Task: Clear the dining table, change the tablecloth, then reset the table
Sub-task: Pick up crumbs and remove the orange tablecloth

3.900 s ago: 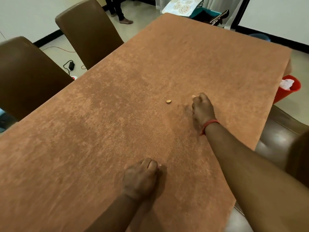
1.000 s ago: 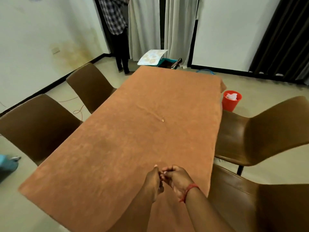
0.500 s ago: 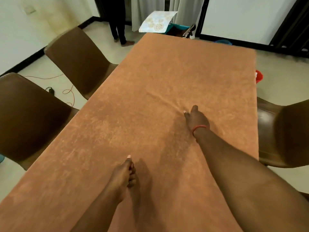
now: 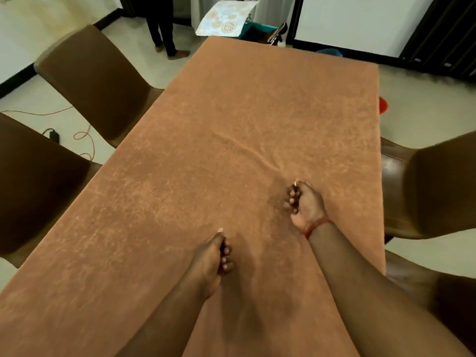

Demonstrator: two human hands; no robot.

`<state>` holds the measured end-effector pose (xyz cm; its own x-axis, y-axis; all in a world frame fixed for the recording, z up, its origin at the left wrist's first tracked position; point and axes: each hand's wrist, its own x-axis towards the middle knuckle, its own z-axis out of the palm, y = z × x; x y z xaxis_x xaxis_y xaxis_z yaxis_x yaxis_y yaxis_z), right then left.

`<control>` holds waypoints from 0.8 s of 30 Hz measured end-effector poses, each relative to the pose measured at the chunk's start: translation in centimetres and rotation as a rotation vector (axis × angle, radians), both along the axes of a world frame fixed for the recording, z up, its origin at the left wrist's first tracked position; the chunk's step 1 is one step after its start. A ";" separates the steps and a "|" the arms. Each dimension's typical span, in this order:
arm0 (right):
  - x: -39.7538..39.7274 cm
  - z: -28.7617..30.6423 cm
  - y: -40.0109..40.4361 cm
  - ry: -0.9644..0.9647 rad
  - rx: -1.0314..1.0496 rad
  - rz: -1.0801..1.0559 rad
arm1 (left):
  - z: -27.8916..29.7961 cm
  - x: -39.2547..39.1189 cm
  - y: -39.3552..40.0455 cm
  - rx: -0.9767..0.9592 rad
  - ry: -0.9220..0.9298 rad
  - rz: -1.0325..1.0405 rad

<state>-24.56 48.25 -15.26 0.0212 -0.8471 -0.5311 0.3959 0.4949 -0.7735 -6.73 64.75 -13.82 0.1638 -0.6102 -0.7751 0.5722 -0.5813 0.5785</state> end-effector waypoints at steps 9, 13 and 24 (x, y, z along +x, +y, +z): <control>-15.7 1.8 18.9 -0.375 0.265 -0.176 | 1.9 -19.6 2.0 0.075 0.030 -0.329; -26.7 4.3 26.6 -0.401 0.228 -0.321 | 3.9 -31.2 7.2 0.076 0.163 -0.498; -63.1 12.3 51.4 -0.393 -0.014 -0.808 | 10.1 -71.7 28.1 0.005 0.413 -0.759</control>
